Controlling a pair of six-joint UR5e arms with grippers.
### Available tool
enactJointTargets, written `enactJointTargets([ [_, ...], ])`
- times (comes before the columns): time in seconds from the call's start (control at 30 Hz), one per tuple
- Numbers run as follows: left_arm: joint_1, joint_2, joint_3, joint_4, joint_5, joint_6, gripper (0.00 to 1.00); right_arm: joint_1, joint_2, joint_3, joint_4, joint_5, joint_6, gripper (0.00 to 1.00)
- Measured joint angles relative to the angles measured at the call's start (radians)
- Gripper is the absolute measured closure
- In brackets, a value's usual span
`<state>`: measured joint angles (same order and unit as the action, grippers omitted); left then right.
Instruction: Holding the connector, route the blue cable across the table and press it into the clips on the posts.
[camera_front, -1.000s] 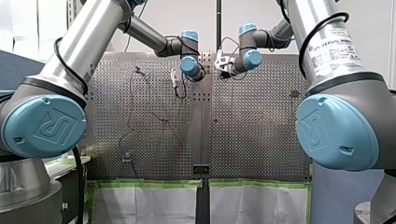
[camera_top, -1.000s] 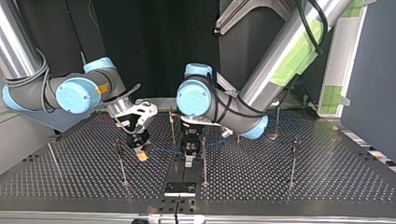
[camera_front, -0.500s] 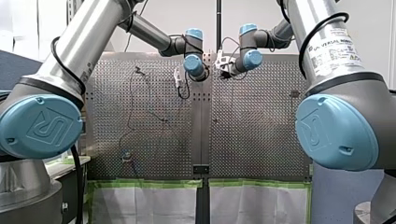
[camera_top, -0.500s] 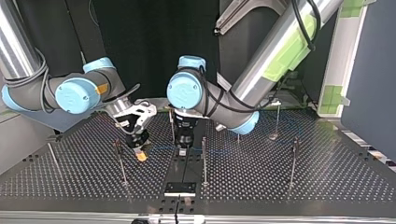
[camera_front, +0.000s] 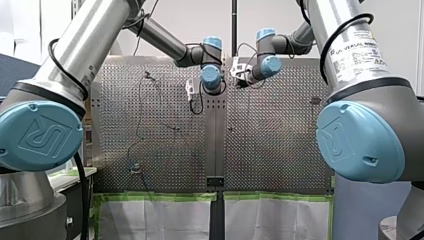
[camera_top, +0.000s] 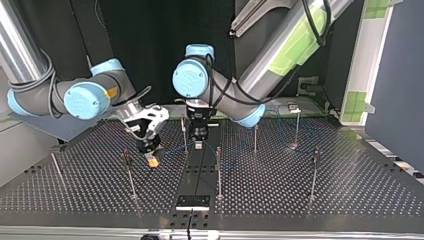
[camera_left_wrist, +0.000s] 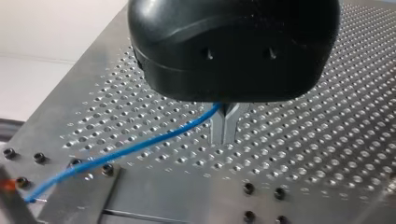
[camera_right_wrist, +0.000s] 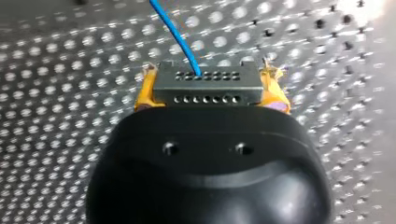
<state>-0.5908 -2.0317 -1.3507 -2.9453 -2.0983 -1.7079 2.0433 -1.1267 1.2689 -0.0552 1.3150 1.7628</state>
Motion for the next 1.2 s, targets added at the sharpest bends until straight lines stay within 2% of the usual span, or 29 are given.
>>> enactJointTargets([
  [0.23,-0.019,0.0,-0.063,0.063,-0.031,-0.01,1.0,-0.002,0.0,0.056,-0.001,0.002,-0.006,1.0],
  [0.7,-0.03,-0.003,-0.188,0.188,-0.029,0.011,1.0,-0.006,0.001,0.173,-0.008,0.022,-0.05,1.0],
  [0.97,-0.028,-0.047,-0.261,0.261,0.031,0.019,1.0,-0.005,0.002,0.235,-0.041,0.026,-0.054,1.0],
  [1.2,-0.024,-0.082,-0.323,0.323,0.093,0.012,1.0,-0.006,0.004,0.269,-0.061,0.033,-0.062,1.0],
])
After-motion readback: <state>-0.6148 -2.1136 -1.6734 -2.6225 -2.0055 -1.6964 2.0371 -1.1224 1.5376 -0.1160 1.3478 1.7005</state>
